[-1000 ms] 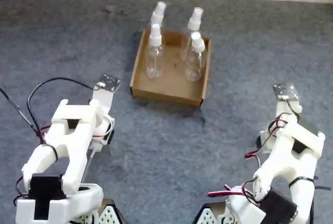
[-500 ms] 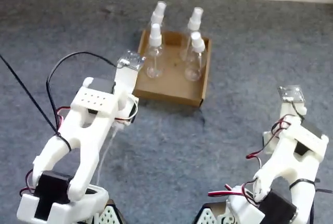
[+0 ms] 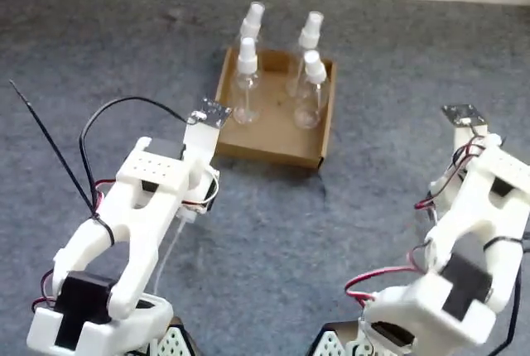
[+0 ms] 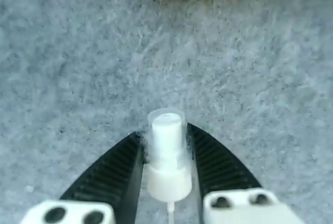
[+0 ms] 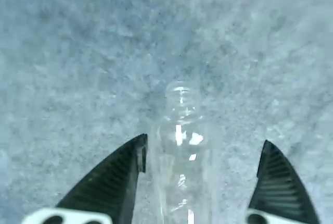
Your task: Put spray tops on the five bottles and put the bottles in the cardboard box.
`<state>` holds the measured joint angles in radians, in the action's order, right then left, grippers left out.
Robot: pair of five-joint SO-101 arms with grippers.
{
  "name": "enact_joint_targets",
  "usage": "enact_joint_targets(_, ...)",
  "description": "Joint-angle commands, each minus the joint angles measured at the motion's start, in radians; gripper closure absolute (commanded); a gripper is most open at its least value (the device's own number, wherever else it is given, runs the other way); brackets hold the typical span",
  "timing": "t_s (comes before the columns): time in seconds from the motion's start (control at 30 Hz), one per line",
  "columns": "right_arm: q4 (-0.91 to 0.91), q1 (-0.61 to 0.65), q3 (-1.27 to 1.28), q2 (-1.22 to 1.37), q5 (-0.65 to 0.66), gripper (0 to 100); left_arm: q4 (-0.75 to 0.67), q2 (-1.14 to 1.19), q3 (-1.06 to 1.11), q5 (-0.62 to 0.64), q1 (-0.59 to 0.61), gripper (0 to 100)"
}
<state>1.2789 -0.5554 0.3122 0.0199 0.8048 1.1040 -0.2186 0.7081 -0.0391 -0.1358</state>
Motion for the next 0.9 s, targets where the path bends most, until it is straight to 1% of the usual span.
enact_joint_targets(0.0,0.021,-0.016,-0.094,0.056,0.021,74.4,-0.025,-0.018,-0.002,0.005,-0.015,99)
enact_joint_targets(0.13,0.022,-0.016,-0.097,0.102,0.021,78.9,-0.028,-0.012,-0.001,0.005,-0.015,99)
enact_joint_targets(0.33,0.022,-0.025,-0.096,0.107,0.021,79.1,-0.028,-0.012,-0.001,0.005,-0.015,99)
enact_joint_targets(0.47,0.044,-0.045,-0.079,0.107,0.025,78.8,-0.028,-0.012,-0.001,0.005,-0.015,99)
enact_joint_targets(0.5,0.056,-0.047,-0.068,0.105,0.049,78.2,-0.028,-0.012,-0.001,0.005,-0.015,99)
enact_joint_targets(0.57,0.09,-0.047,-0.062,0.104,0.092,75.1,-0.028,-0.012,-0.001,0.005,-0.015,99)
enact_joint_targets(0.63,0.099,-0.048,-0.061,0.104,0.095,73.4,-0.028,-0.012,-0.001,0.005,-0.015,99)
enact_joint_targets(0.87,0.096,-0.064,-0.059,0.108,0.12,74.2,-0.028,-0.012,-0.001,0.005,-0.015,99)
